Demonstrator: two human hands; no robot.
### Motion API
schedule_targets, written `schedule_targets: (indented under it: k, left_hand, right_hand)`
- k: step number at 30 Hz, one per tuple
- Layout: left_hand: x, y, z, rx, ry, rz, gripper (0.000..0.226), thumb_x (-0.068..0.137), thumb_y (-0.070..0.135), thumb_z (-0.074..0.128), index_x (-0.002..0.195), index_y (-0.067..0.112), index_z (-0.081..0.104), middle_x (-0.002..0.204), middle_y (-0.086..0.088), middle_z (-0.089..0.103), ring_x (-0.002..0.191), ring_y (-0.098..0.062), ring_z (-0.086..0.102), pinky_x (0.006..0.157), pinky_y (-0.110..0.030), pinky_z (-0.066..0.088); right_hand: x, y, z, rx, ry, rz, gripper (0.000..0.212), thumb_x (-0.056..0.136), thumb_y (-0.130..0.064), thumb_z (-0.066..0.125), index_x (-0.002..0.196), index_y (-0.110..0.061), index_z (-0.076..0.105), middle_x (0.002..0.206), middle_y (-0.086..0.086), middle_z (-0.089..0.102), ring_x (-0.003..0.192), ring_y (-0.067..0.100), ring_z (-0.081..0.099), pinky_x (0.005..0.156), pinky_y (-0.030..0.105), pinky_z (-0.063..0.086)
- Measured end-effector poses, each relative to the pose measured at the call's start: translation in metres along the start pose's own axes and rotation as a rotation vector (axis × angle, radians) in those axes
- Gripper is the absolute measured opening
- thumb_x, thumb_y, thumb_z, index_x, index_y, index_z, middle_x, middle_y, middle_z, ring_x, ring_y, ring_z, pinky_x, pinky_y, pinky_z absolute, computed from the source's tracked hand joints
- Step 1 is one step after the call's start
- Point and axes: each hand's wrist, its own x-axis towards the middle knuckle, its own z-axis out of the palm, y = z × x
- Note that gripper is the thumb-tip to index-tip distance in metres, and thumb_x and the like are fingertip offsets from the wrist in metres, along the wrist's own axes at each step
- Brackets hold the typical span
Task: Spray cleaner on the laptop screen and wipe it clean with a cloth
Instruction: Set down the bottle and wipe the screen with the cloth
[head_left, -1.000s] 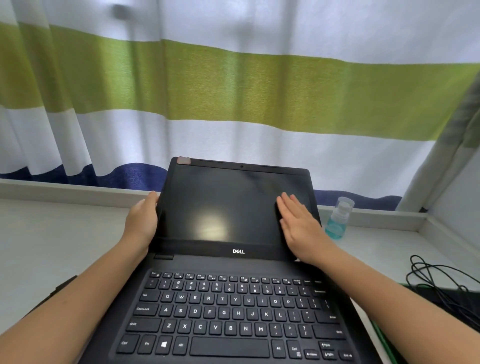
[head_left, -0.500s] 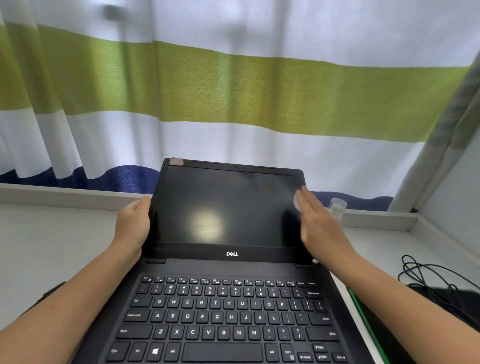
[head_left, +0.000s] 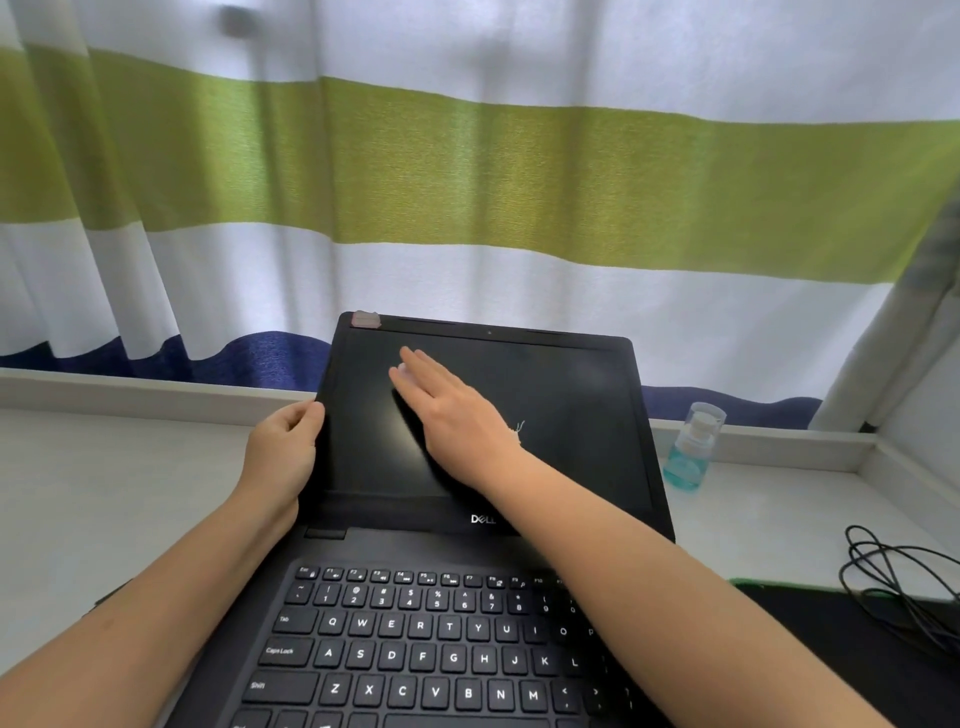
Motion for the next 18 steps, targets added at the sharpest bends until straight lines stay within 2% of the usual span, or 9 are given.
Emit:
schedule_targets:
  k: [2,4,9,12,14,18]
  left_hand:
    - [0.000,0.000,-0.001,-0.003,0.004,0.002,0.025,0.095,0.018,0.049,0.106,0.005,0.067,0.096,-0.007,0.065,0.090,-0.018,0.057,0.082,-0.028,0.043]
    - [0.001,-0.002,-0.001,-0.014,0.009,0.006,0.023,0.094,0.018,0.049,0.101,0.008,0.068,0.090,-0.004,0.066,0.089,-0.017,0.057,0.082,-0.029,0.044]
    - [0.001,-0.001,-0.001,-0.033,0.031,0.021,0.018,0.094,0.018,0.049,0.098,0.019,0.066,0.085,0.003,0.065,0.090,-0.016,0.058,0.084,-0.029,0.044]
    - [0.001,0.000,0.000,-0.034,0.038,0.017,0.020,0.094,0.019,0.050,0.101,0.014,0.068,0.091,-0.001,0.065,0.091,-0.016,0.057,0.085,-0.028,0.044]
    - [0.001,0.001,0.000,-0.033,0.038,0.010,0.022,0.094,0.020,0.050,0.102,0.010,0.069,0.093,-0.003,0.066,0.090,-0.015,0.056,0.086,-0.029,0.044]
    - [0.000,0.001,0.000,-0.050,0.037,0.007,0.017,0.093,0.020,0.051,0.095,0.018,0.068,0.088,0.000,0.066,0.090,-0.015,0.056,0.087,-0.030,0.045]
  right_hand:
    - [0.005,0.004,0.004,0.008,-0.022,0.050,0.053,0.088,0.009,0.034,0.140,-0.003,0.033,0.152,0.013,0.026,0.142,0.023,0.020,0.110,0.032,0.027]
    - [0.009,0.012,0.005,0.007,-0.054,0.117,0.054,0.090,0.004,0.031,0.143,-0.008,0.027,0.155,0.007,0.022,0.144,0.017,0.012,0.113,0.028,0.019]
    - [0.004,0.044,-0.006,0.007,-0.003,0.257,0.057,0.087,0.005,0.032,0.142,-0.008,0.029,0.154,0.007,0.024,0.144,0.018,0.014,0.116,0.027,0.012]
    - [-0.007,0.071,-0.023,0.008,0.024,0.393,0.057,0.087,0.006,0.032,0.143,-0.007,0.028,0.154,0.007,0.023,0.143,0.017,0.013,0.112,0.020,0.005]
    - [-0.017,0.089,-0.034,-0.011,0.043,0.464,0.057,0.087,0.006,0.031,0.143,-0.007,0.028,0.154,0.008,0.023,0.143,0.018,0.014,0.113,0.022,0.007]
    - [-0.035,0.116,-0.055,-0.042,0.087,0.609,0.058,0.085,0.008,0.031,0.142,-0.003,0.029,0.154,0.012,0.023,0.143,0.022,0.014,0.114,0.026,0.008]
